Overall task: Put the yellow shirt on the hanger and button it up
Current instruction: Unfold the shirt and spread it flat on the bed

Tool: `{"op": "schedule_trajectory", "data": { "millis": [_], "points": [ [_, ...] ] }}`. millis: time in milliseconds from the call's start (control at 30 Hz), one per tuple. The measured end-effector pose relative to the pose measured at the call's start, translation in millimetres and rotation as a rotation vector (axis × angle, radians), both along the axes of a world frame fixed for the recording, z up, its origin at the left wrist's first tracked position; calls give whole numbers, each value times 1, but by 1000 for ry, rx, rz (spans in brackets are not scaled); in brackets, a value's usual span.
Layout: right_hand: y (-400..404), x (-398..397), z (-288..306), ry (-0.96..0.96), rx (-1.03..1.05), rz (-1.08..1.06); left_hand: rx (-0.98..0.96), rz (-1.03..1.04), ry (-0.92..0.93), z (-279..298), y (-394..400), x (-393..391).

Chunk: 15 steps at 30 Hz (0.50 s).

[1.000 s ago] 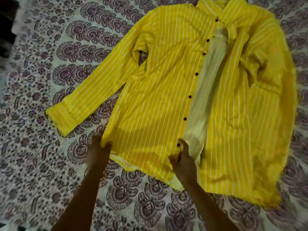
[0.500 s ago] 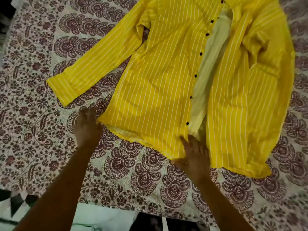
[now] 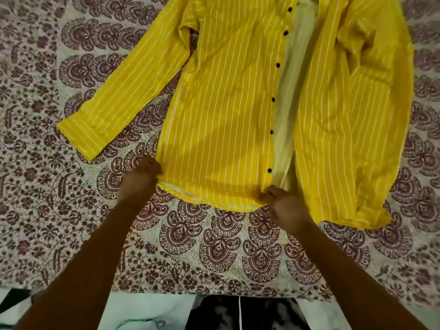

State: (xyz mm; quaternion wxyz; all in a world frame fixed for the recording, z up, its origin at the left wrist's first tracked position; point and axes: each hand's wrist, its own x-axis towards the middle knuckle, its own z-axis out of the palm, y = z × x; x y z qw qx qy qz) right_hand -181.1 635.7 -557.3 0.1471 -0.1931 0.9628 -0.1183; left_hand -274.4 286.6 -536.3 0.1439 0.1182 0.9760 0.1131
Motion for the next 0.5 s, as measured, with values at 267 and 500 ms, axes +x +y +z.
{"op": "schedule_trajectory", "data": {
  "millis": [267,500],
  "points": [
    [13,43,13,-63,3,-63,63,-85,-98,-10,-7,74],
    [-25,68,7,-135,-57,-10,-22,29,-119,-5,-37,104]
  ]
}}
